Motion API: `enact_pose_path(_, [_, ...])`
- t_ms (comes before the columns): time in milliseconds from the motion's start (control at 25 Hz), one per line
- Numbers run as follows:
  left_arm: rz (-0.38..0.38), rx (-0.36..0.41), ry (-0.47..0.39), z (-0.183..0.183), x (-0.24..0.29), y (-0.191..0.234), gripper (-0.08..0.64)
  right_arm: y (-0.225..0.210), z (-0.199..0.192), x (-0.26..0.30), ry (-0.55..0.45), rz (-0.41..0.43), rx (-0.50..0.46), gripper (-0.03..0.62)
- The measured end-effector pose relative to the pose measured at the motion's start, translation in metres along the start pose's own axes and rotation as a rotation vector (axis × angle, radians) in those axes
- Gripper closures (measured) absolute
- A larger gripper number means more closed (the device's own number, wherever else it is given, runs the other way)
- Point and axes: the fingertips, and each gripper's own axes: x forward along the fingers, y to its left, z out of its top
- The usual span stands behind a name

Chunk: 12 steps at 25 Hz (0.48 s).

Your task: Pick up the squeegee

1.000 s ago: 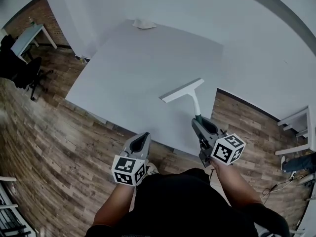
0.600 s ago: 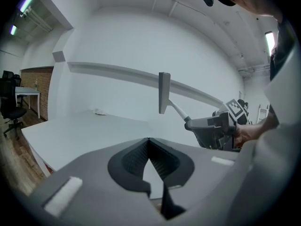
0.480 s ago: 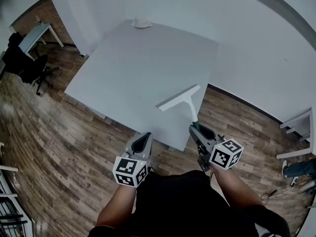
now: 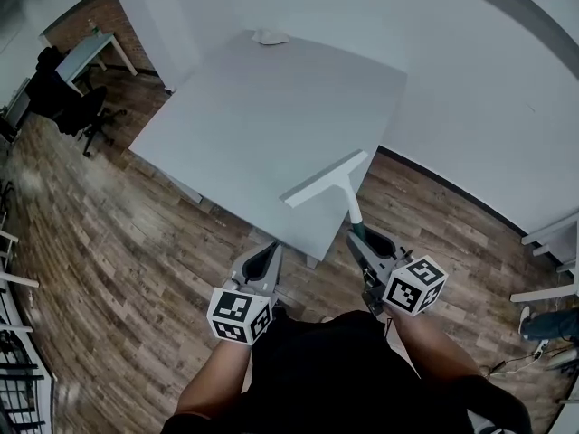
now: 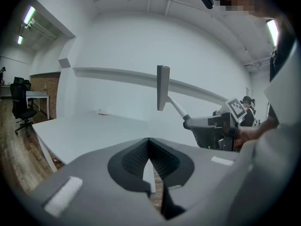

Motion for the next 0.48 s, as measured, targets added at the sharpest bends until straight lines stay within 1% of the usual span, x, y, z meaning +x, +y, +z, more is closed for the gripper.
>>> enact_pose_path(160, [0.037, -0.009, 0.035, -0.010, -0.016, -0.014, 0.554, 0.004, -0.007, -0.013, 0.023, 0.023, -0.006, 0.492])
enact_pose_path(280, [0.047, -0.014, 0.064, -0.014, -0.026, -0.017, 0.554, 0.006, -0.009, -0.018, 0.034, 0.019, -0.005, 0.492])
enact_pose_path(400, [0.040, 0.001, 0.075, -0.011, -0.032, -0.015, 0.554, 0.012, -0.011, -0.021, 0.024, 0.001, 0.005, 0.491])
enact_pose_path(480, [0.022, 0.013, 0.076, -0.009, -0.032, -0.012, 0.554, 0.017, -0.011, -0.023, 0.014, -0.016, -0.007, 0.492])
